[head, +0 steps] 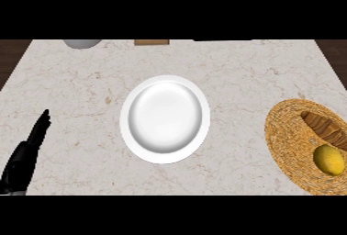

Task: Pick the lemon from the placemat and place it in the plate

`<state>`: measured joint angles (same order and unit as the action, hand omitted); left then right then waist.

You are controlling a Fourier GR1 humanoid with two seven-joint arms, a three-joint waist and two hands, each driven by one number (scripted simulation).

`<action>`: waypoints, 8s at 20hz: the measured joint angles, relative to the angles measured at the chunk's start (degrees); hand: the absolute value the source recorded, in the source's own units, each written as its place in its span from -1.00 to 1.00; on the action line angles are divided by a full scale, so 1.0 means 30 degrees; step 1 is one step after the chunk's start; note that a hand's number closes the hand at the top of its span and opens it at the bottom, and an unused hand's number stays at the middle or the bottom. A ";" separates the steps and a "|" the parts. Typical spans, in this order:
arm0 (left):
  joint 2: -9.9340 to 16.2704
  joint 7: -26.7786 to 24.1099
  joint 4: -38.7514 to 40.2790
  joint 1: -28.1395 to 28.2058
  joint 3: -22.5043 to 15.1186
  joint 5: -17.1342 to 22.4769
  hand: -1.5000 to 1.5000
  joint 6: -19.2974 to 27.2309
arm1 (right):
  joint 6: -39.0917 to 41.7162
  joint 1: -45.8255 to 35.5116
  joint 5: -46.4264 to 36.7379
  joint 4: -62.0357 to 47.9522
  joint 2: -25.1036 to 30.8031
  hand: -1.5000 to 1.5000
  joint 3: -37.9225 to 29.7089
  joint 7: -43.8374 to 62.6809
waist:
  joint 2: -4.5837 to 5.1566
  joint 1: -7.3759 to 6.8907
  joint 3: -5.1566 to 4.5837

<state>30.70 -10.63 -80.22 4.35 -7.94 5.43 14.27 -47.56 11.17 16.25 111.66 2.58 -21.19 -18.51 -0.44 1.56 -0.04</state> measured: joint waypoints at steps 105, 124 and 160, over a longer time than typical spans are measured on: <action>-0.4252 0.1004 -0.2407 0.0800 0.4640 -0.5100 0.00 -0.4450 | 1.6757 -0.8669 -1.6579 -0.0012 0.9063 1.00 0.9122 1.1134 | 0.0076 -0.0526 -0.0001; -0.5022 0.1444 -0.2187 -0.0064 0.4546 -0.5796 0.00 -0.4519 | 1.7064 -1.7974 -1.9756 -0.8999 -0.0108 1.00 1.4573 1.7376 | 0.0195 -0.0926 -0.0001; -0.5126 0.0932 -0.2068 0.0361 0.5510 -0.5914 0.00 -0.5188 | 0.5455 -1.5615 -0.7120 -1.4337 0.1787 -1.00 1.1193 0.9027 | 0.0142 -0.0467 0.0033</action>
<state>15.32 -7.83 -86.42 5.43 8.59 -12.31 -1.29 -31.19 -35.68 -5.11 68.65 7.95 12.39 8.57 -0.01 0.16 0.06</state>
